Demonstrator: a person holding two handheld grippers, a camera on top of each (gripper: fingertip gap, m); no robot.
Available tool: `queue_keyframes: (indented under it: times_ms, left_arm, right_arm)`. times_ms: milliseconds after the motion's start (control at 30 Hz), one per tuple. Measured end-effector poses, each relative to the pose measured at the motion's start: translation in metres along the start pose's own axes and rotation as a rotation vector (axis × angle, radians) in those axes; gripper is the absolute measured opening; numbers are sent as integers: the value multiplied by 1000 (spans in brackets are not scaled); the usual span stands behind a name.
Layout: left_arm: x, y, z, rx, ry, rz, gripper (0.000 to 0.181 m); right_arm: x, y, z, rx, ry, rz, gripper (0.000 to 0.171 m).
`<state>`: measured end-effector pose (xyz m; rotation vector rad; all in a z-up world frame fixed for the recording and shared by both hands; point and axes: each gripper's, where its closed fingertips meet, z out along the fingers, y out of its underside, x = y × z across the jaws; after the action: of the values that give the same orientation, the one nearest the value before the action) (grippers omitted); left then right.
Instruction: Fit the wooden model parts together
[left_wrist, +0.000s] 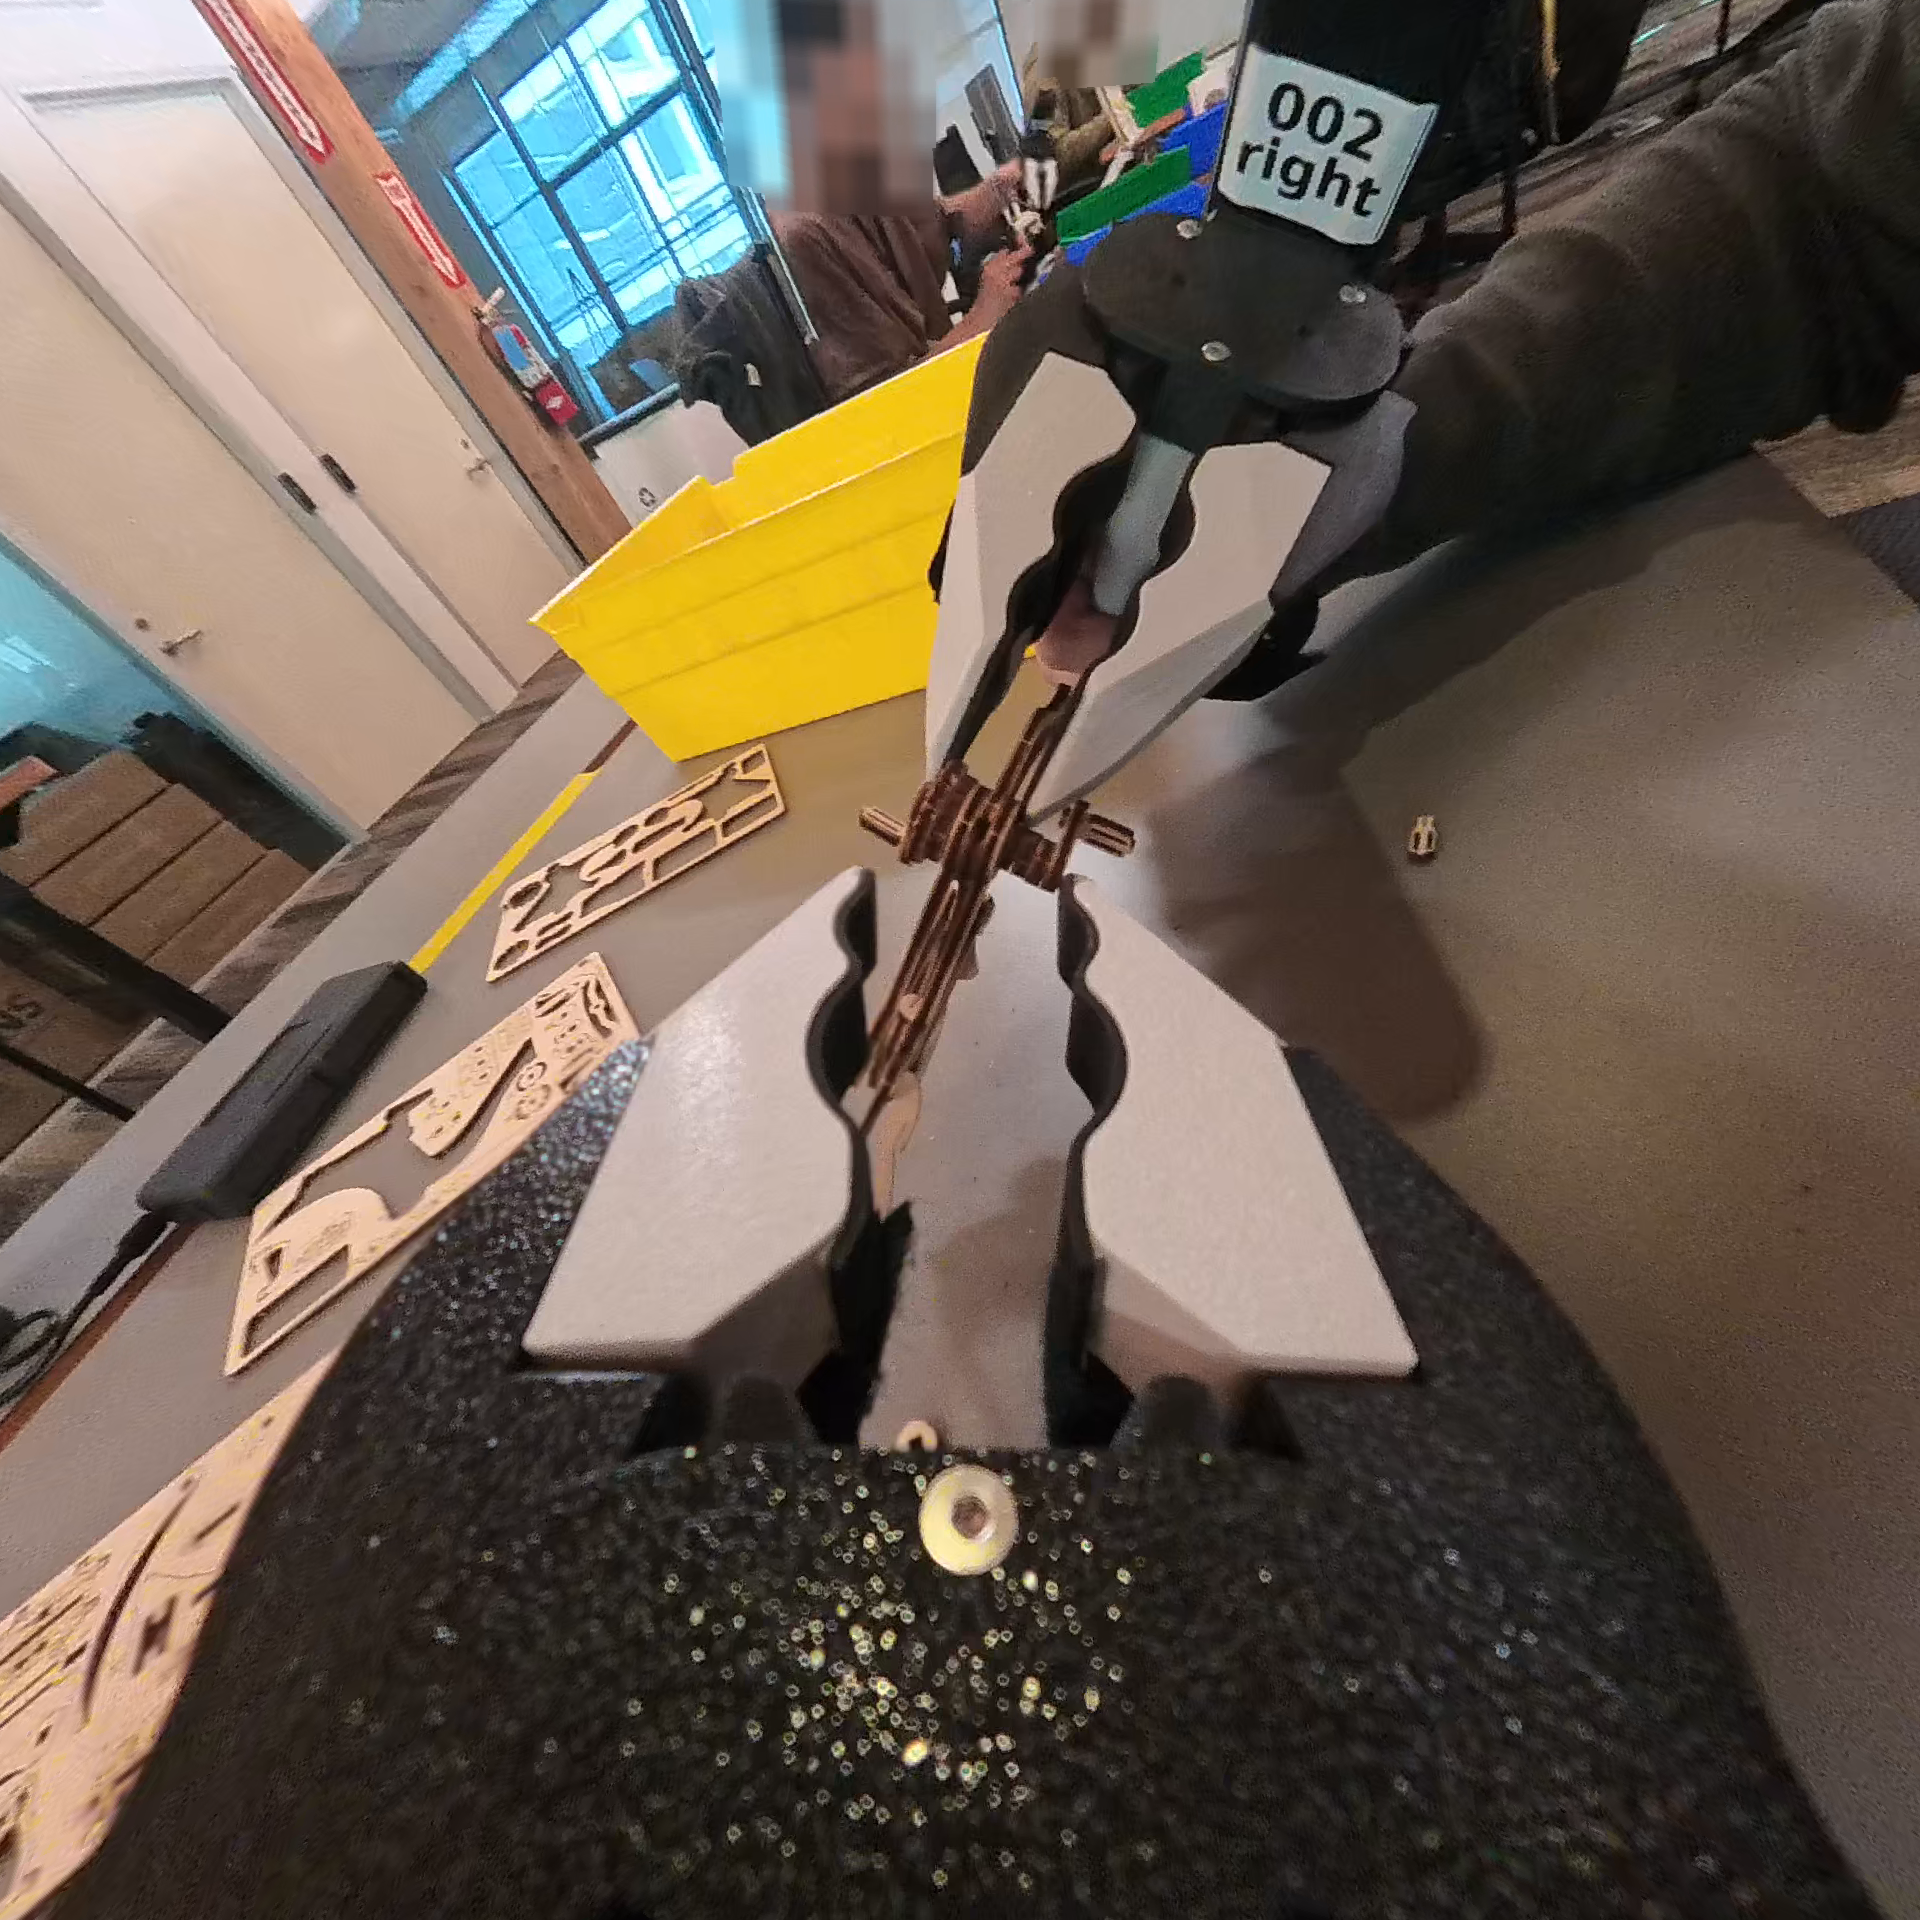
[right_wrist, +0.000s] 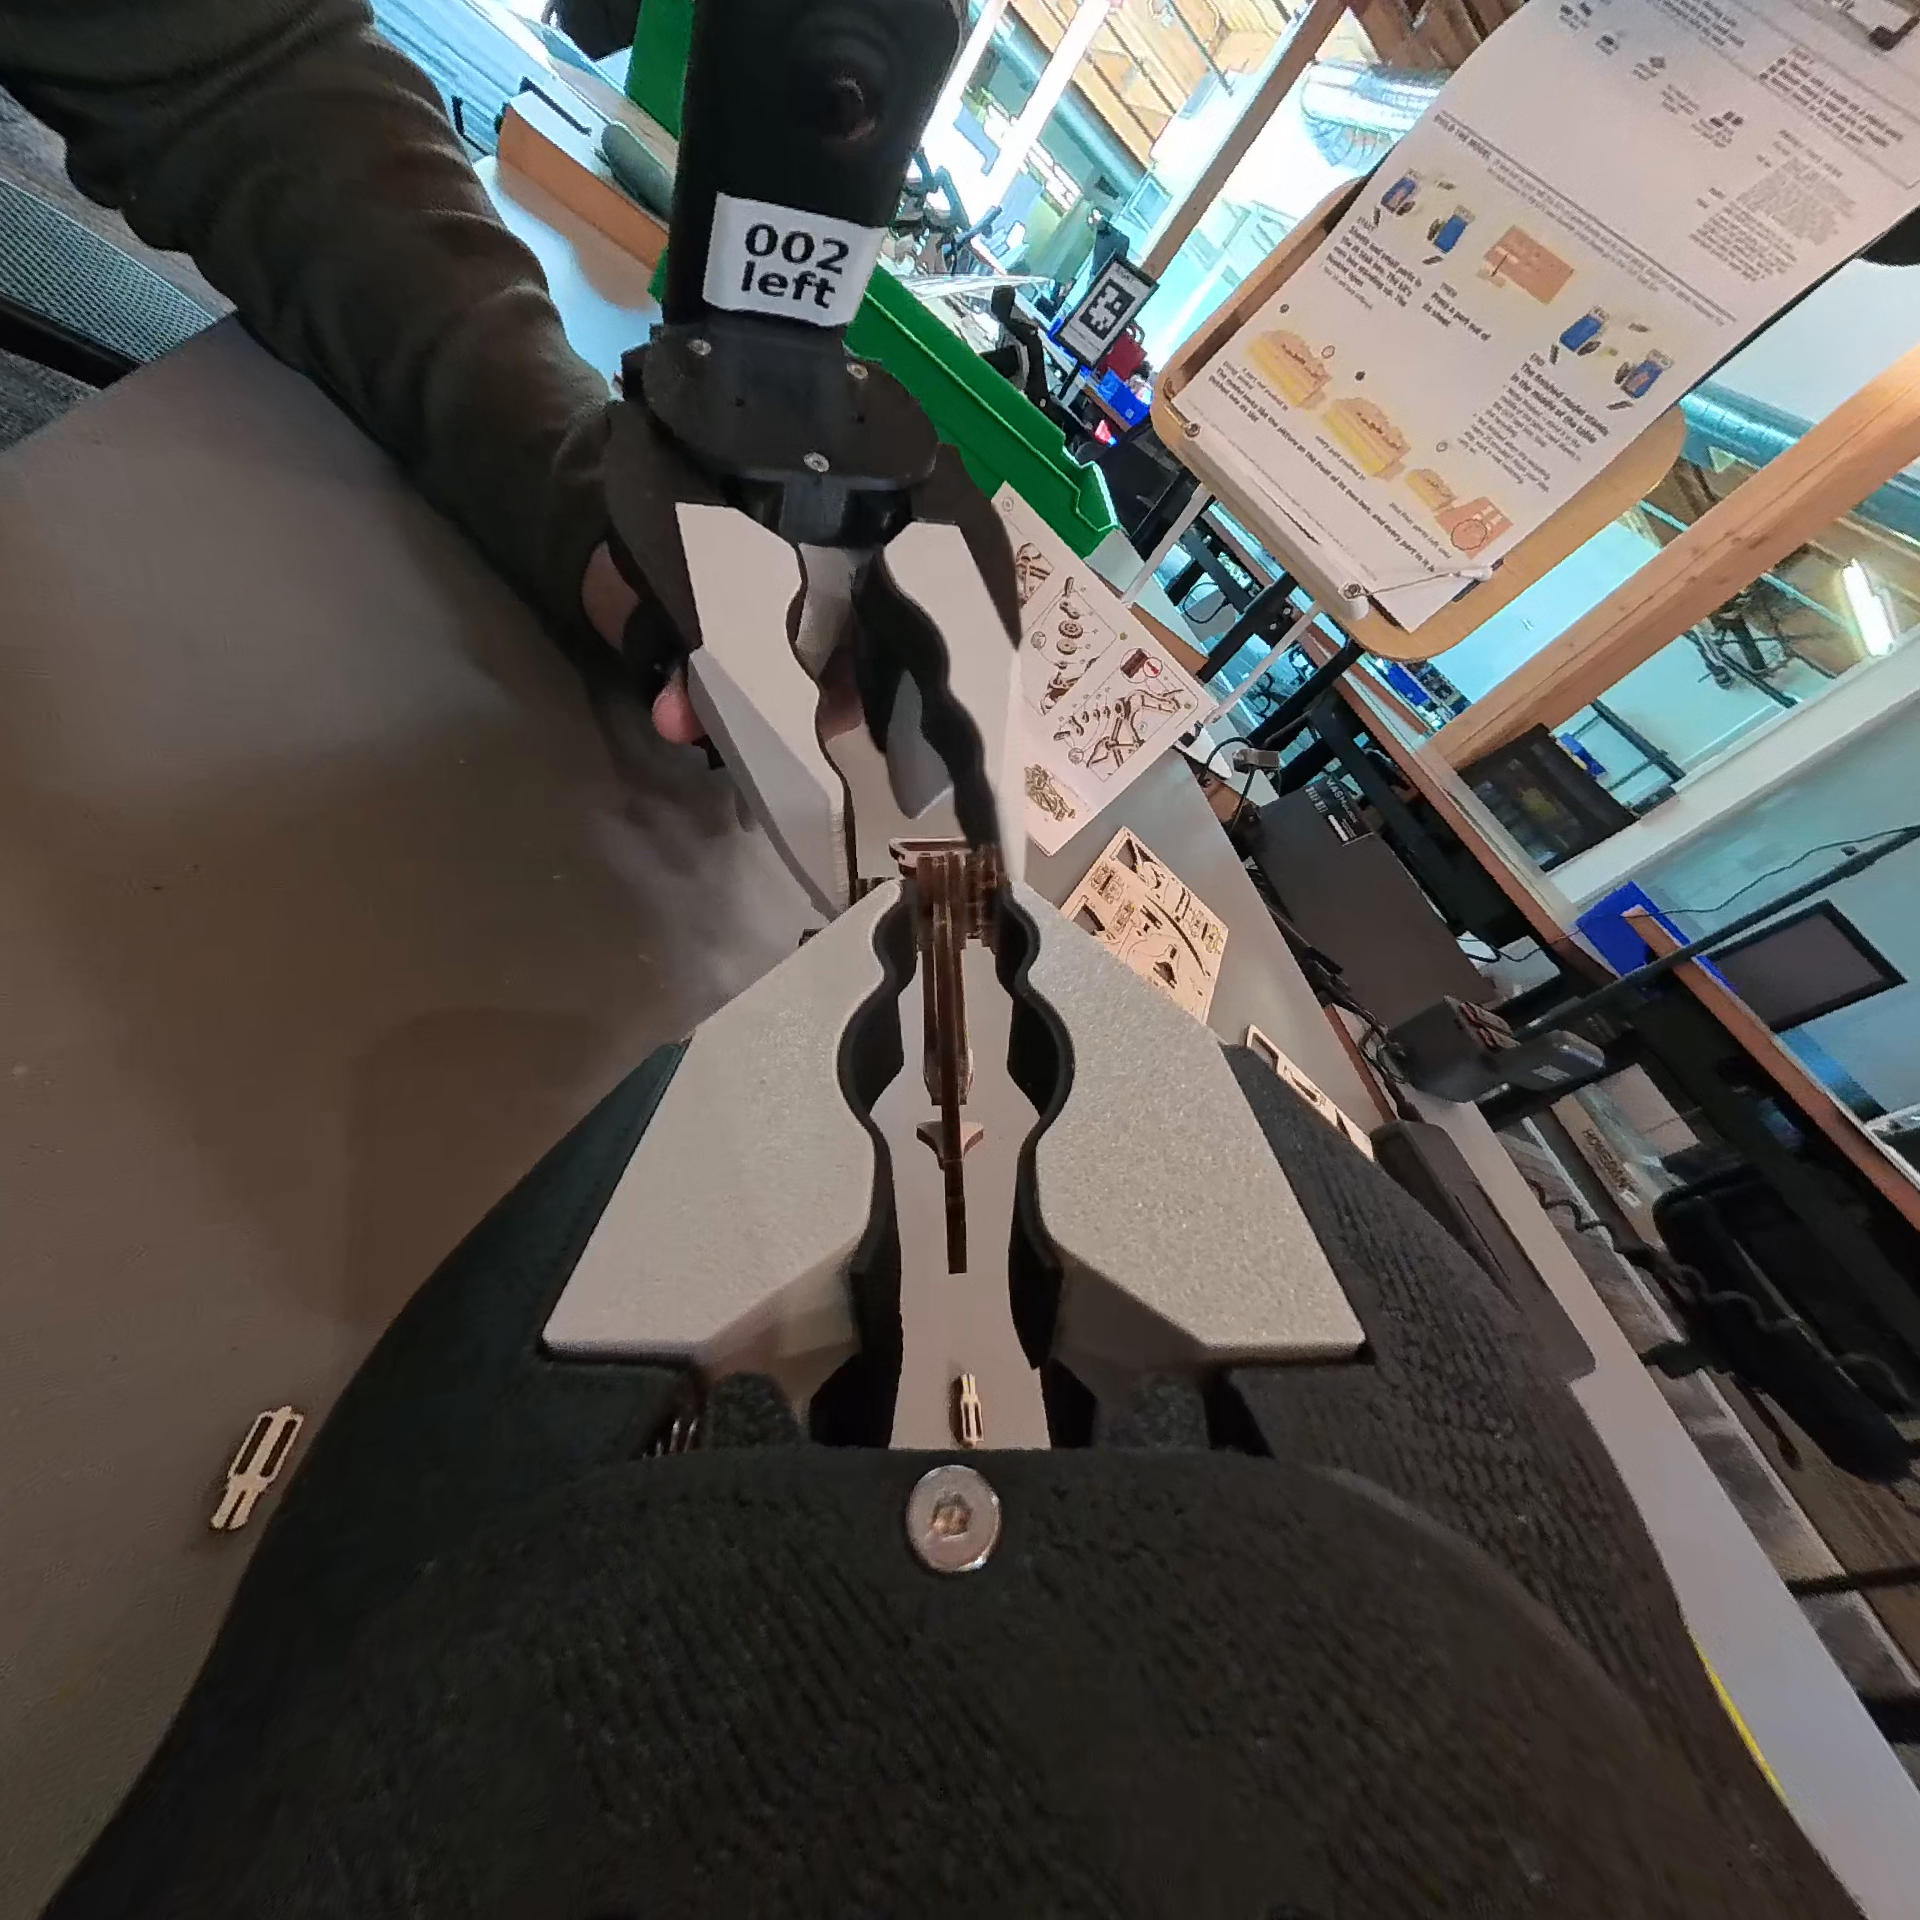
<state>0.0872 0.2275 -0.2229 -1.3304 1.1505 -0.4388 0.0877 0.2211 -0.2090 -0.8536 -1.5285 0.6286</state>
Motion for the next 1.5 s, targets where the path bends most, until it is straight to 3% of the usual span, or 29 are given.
queue_keyframes:
  times_ms: [300,400,1000,1267,1500]
  left_arm:
    - [3,-2,-1,9,-16,78,30]
    - [6,-2,0,12,-10,119,21]
    - [9,-2,-2,-17,1,160,25]
    - [12,7,1,-29,6,213,26]
    - [18,21,3,-96,41,285,27]
  right_arm:
    - [-1,0,1,7,-6,3,13]
    - [-3,0,1,4,-15,1,13]
    - [-6,-2,1,14,-27,25,12]
    - [-10,6,3,-15,-15,-101,13]
    - [-22,19,-5,-53,-108,-176,32]
